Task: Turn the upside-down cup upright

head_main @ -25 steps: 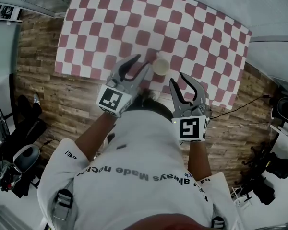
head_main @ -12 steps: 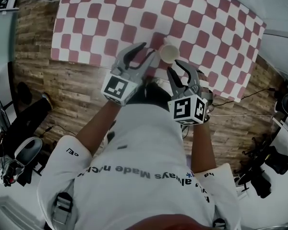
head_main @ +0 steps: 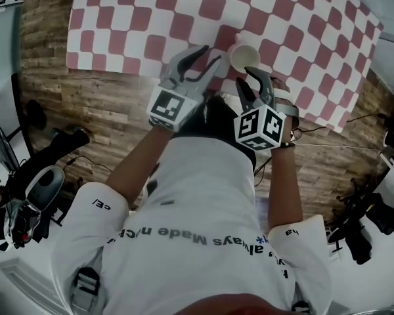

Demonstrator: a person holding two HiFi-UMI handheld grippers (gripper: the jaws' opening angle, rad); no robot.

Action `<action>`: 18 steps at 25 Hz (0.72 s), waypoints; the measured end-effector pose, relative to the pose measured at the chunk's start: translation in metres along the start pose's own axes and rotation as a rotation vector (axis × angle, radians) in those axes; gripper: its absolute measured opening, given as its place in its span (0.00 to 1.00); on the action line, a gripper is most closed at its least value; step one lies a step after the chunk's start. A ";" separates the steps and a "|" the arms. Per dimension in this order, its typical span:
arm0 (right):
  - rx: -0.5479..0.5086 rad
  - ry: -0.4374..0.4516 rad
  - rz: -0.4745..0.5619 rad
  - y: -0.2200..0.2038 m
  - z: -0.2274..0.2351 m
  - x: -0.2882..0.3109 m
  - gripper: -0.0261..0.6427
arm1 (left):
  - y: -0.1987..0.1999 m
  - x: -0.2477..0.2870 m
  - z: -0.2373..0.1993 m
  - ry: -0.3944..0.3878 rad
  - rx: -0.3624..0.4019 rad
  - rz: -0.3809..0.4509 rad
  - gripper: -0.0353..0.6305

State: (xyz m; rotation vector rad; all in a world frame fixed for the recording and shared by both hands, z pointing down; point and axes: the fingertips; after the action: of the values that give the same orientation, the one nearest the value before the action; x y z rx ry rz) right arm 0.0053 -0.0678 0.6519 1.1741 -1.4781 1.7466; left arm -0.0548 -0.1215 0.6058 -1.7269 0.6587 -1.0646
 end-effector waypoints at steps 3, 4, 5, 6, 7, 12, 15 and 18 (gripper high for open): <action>0.004 0.012 -0.021 -0.007 -0.003 0.012 0.25 | -0.015 0.002 0.000 -0.003 0.005 -0.024 0.26; 0.004 0.014 -0.028 -0.009 -0.003 0.016 0.25 | -0.020 0.002 -0.001 -0.002 0.005 -0.031 0.26; 0.003 0.015 -0.036 -0.010 -0.003 0.020 0.25 | -0.025 0.003 -0.003 0.000 0.003 -0.037 0.26; 0.000 0.016 -0.044 -0.012 -0.003 0.024 0.25 | -0.029 0.005 -0.005 0.002 -0.002 -0.042 0.26; -0.004 0.017 -0.052 -0.013 -0.002 0.028 0.25 | -0.033 0.007 -0.007 0.006 -0.009 -0.045 0.26; -0.029 0.038 -0.098 -0.022 0.000 0.045 0.25 | -0.048 0.017 -0.010 0.000 -0.014 -0.058 0.26; -0.047 0.049 -0.128 -0.027 -0.001 0.053 0.23 | -0.053 0.020 -0.011 -0.006 -0.013 -0.060 0.26; -0.047 0.049 -0.138 -0.030 0.001 0.058 0.20 | -0.058 0.022 -0.011 -0.003 -0.017 -0.063 0.26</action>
State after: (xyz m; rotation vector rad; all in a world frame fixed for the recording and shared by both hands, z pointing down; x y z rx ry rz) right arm 0.0047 -0.0684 0.7169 1.1720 -1.3683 1.6278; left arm -0.0565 -0.1218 0.6691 -1.7734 0.6164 -1.1020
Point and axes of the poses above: the fingertips, and each gripper's own axes: x forward along the fingers, z to its right, y out of its top, and after that the axes turned 15 degrees about y, right-handed
